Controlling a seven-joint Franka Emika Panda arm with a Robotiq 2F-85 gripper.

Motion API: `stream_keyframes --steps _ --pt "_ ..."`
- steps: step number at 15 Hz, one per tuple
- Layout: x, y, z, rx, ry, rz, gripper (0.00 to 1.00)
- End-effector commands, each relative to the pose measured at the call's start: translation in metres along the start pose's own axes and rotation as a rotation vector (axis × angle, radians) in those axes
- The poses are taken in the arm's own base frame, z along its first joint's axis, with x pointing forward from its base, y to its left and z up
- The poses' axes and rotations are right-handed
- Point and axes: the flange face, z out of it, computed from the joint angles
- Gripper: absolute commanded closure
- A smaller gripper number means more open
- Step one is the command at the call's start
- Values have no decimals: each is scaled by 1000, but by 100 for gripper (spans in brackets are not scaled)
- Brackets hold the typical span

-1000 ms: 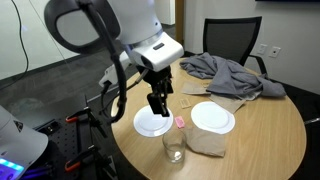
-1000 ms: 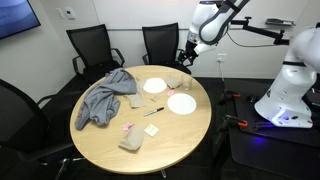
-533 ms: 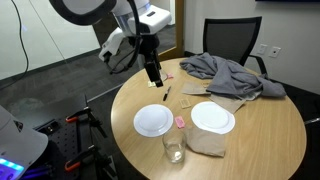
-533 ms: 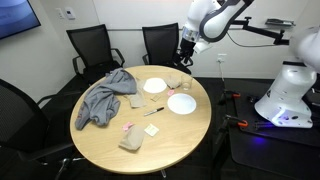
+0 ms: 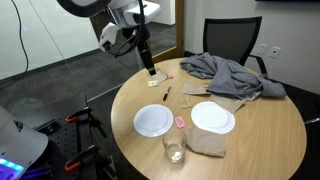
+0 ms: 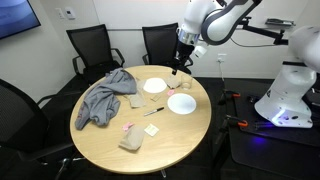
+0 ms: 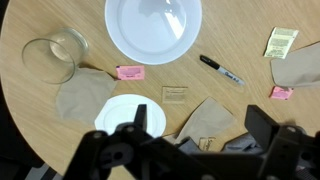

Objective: Move the glass cup to the right.

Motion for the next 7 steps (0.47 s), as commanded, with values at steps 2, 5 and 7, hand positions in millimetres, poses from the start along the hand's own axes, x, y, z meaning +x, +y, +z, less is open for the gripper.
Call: stream_keyframes --steps 2,5,7 --pt "-3 -9 0 3 -6 -23 0" --pt "-4 -12 1 4 -9 -30 0" --pt "-4 -12 1 4 -9 -30 0"
